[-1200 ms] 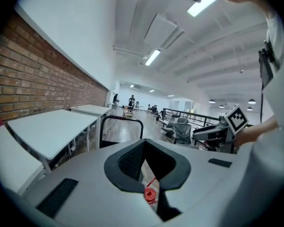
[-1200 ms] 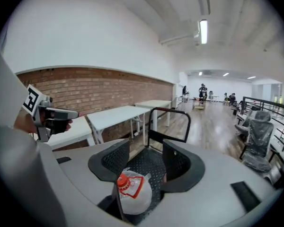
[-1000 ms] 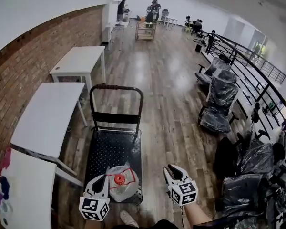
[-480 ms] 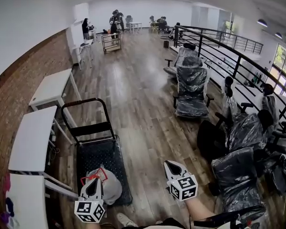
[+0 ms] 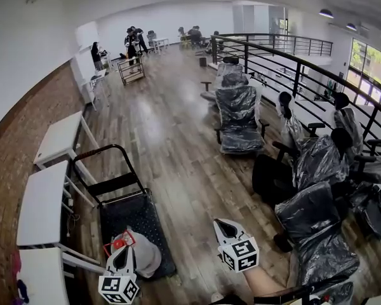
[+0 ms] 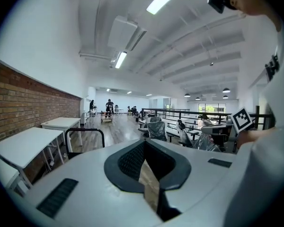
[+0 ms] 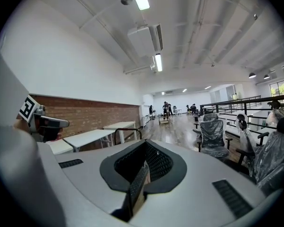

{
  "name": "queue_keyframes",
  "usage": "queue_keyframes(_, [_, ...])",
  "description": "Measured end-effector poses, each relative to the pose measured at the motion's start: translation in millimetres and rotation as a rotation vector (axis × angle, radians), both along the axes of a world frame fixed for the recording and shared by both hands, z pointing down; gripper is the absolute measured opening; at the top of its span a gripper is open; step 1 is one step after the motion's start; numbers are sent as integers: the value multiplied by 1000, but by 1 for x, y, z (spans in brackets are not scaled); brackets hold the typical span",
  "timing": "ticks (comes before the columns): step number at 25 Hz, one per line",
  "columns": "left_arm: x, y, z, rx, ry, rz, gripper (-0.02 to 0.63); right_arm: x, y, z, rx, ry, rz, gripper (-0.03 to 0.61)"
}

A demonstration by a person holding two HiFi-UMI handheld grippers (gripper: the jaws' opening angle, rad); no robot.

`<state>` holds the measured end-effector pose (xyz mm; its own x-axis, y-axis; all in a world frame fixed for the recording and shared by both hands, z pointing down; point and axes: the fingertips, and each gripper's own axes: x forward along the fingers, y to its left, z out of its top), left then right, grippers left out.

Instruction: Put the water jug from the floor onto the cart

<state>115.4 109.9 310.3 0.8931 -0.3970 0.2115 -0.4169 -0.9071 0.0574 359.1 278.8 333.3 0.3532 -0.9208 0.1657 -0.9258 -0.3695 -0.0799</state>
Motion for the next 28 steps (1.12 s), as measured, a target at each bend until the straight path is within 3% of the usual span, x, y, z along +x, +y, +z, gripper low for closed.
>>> queue_keyframes(4, [-15, 3, -7, 14, 16, 14, 0, -12, -1, -11, -10, 22, 15, 3])
queue_keyframes(9, [-77, -33, -7, -35, 45, -68, 0, -64, -46, -28, -29, 77, -33, 3])
queue_keyframes(13, [-113, -56, -13, -3, 73, -94, 0, -105, -73, -33, -36, 105, -77, 3])
queue_keyframes(20, [-138, -62, -22, -10, 99, -90, 0, -138, -82, -40, -63, 123, -92, 3])
queue_keyframes(28, [-150, -54, -24, -7, 124, -105, 0, -148, -80, -44, -69, 146, -110, 3])
